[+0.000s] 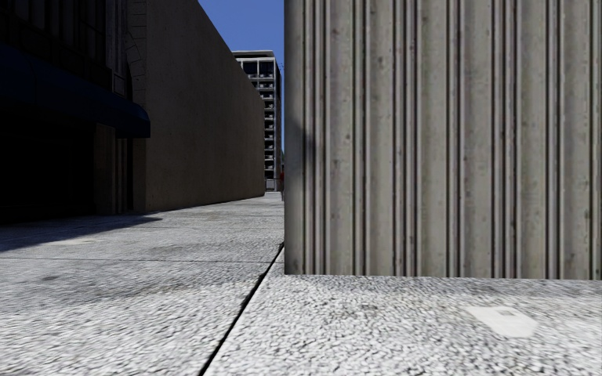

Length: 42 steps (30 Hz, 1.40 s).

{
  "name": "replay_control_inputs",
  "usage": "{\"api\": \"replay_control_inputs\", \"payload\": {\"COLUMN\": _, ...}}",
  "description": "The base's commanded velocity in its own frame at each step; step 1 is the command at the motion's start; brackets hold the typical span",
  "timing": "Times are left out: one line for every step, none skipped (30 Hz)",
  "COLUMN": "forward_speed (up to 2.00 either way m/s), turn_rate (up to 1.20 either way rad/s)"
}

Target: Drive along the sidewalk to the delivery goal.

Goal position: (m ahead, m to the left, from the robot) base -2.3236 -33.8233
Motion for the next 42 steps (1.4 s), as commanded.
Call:
{"api": "replay_control_inputs", "payload": {"forward_speed": 0.0, "turn_rate": 0.0}}
{"api": "replay_control_inputs", "payload": {"forward_speed": 0.0, "turn_rate": 0.0}}
{"api": "replay_control_inputs", "payload": {"forward_speed": 0.0, "turn_rate": 0.0}}
{"api": "replay_control_inputs", "payload": {"forward_speed": 0.0, "turn_rate": 0.0}}
{"api": "replay_control_inputs", "payload": {"forward_speed": 0.0, "turn_rate": 0.0}}
{"api": "replay_control_inputs", "payload": {"forward_speed": 0.0, "turn_rate": 0.0}}
{"api": "replay_control_inputs", "payload": {"forward_speed": 0.0, "turn_rate": 0.0}}
{"api": "replay_control_inputs", "payload": {"forward_speed": 0.0, "turn_rate": 0.0}}
{"api": "replay_control_inputs", "payload": {"forward_speed": 0.0, "turn_rate": 0.0}}
{"api": "replay_control_inputs", "payload": {"forward_speed": 0.0, "turn_rate": 0.0}}
{"api": "replay_control_inputs", "payload": {"forward_speed": 0.0, "turn_rate": 0.0}}
{"api": "replay_control_inputs", "payload": {"forward_speed": 0.0, "turn_rate": 0.0}}
{"api": "replay_control_inputs", "payload": {"forward_speed": 0.0, "turn_rate": 0.0}}
{"api": "replay_control_inputs", "payload": {"forward_speed": 0.0, "turn_rate": 0.0}}
{"api": "replay_control_inputs", "payload": {"forward_speed": 0.0, "turn_rate": 0.0}}
{"api": "replay_control_inputs", "payload": {"forward_speed": 0.0, "turn_rate": 0.0}}
{"api": "replay_control_inputs", "payload": {"forward_speed": 0.0, "turn_rate": 0.0}}
{"api": "replay_control_inputs", "payload": {"forward_speed": 0.0, "turn_rate": 0.0}}
{"api": "replay_control_inputs", "payload": {"forward_speed": 0.0, "turn_rate": 0.0}}
{"api": "replay_control_inputs", "payload": {"forward_speed": 0.0, "turn_rate": 0.0}}
{"api": "replay_control_inputs", "payload": {"forward_speed": 0.0, "turn_rate": 0.0}}
{"api": "replay_control_inputs", "payload": {"forward_speed": 0.0, "turn_rate": 0.0}}
{"api": "replay_control_inputs", "payload": {"forward_speed": 0.0, "turn_rate": 0.0}}
{"api": "replay_control_inputs", "payload": {"forward_speed": 0.0, "turn_rate": 0.0}}
{"api": "replay_control_inputs", "payload": {"forward_speed": 0.0, "turn_rate": 0.0}}
{"api": "replay_control_inputs", "payload": {"forward_speed": 0.0, "turn_rate": 0.0}}
{"api": "replay_control_inputs", "payload": {"forward_speed": 0.0, "turn_rate": 0.0}}
{"api": "replay_control_inputs", "payload": {"forward_speed": 0.0, "turn_rate": 0.0}}
{"api": "replay_control_inputs", "payload": {"forward_speed": 0.0, "turn_rate": 0.0}}
{"api": "replay_control_inputs", "payload": {"forward_speed": 0.0, "turn_rate": 0.0}}
{"api": "replay_control_inputs", "payload": {"forward_speed": 0.02, "turn_rate": 0.0}}
{"api": "replay_control_inputs", "payload": {"forward_speed": 0.16, "turn_rate": -0.38}}
{"api": "replay_control_inputs", "payload": {"forward_speed": 0.33, "turn_rate": -0.58}}
{"api": "replay_control_inputs", "payload": {"forward_speed": 0.33, "turn_rate": -0.58}}
{"api": "replay_control_inputs", "payload": {"forward_speed": 0.41, "turn_rate": -0.65}}
{"api": "replay_control_inputs", "payload": {"forward_speed": 0.55, "turn_rate": -0.66}}
{"api": "replay_control_inputs", "payload": {"forward_speed": 0.76, "turn_rate": -0.67}}
{"api": "replay_control_inputs", "payload": {"forward_speed": 0.76, "turn_rate": -0.67}}
{"api": "replay_control_inputs", "payload": {"forward_speed": 0.95, "turn_rate": -0.67}}
{"api": "replay_control_inputs", "payload": {"forward_speed": 1.03, "turn_rate": -0.67}}
{"api": "replay_control_inputs", "payload": {"forward_speed": 1.07, "turn_rate": -0.67}}
{"api": "replay_control_inputs", "payload": {"forward_speed": 1.08, "turn_rate": -0.67}}
